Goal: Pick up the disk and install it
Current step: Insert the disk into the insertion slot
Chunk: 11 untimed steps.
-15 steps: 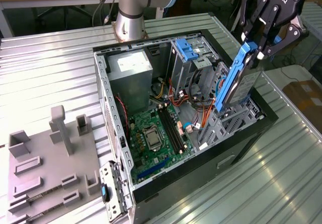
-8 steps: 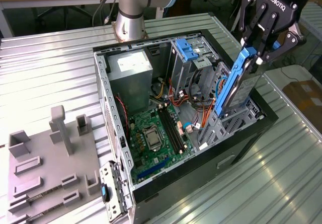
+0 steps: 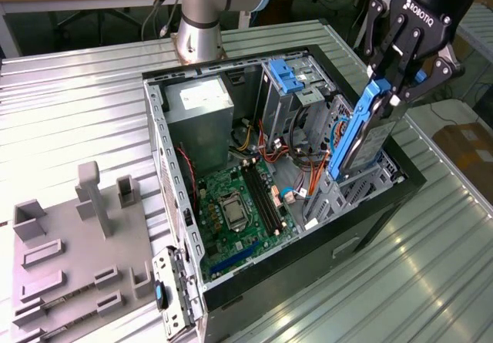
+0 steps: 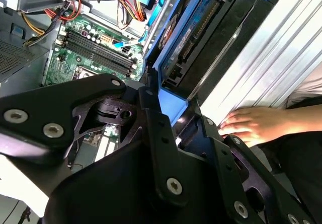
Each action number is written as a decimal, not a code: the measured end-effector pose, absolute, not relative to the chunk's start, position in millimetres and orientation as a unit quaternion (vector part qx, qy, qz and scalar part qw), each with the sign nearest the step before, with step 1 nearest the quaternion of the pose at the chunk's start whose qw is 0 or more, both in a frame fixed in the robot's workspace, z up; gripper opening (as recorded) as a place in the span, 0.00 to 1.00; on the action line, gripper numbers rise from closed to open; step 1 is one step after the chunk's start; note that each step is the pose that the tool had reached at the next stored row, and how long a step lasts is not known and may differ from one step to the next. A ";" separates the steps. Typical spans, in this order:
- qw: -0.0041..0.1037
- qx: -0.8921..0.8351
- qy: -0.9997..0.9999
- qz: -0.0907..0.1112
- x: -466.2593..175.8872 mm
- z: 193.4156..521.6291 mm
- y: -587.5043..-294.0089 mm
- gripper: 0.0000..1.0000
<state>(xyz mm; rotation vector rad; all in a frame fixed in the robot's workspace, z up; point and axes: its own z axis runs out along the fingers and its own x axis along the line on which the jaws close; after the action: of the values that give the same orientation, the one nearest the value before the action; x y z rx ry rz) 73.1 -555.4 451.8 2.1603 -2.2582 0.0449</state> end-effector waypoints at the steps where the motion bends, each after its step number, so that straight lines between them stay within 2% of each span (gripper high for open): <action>1: 0.008 0.691 -0.722 0.014 73.4 450.8 -555.4 0.37; 11: 0.008 0.691 -0.722 0.014 75.0 441.5 -555.7 0.37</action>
<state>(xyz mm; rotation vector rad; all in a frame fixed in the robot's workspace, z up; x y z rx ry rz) 75.0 -555.7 441.5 2.1601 -2.2580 0.0452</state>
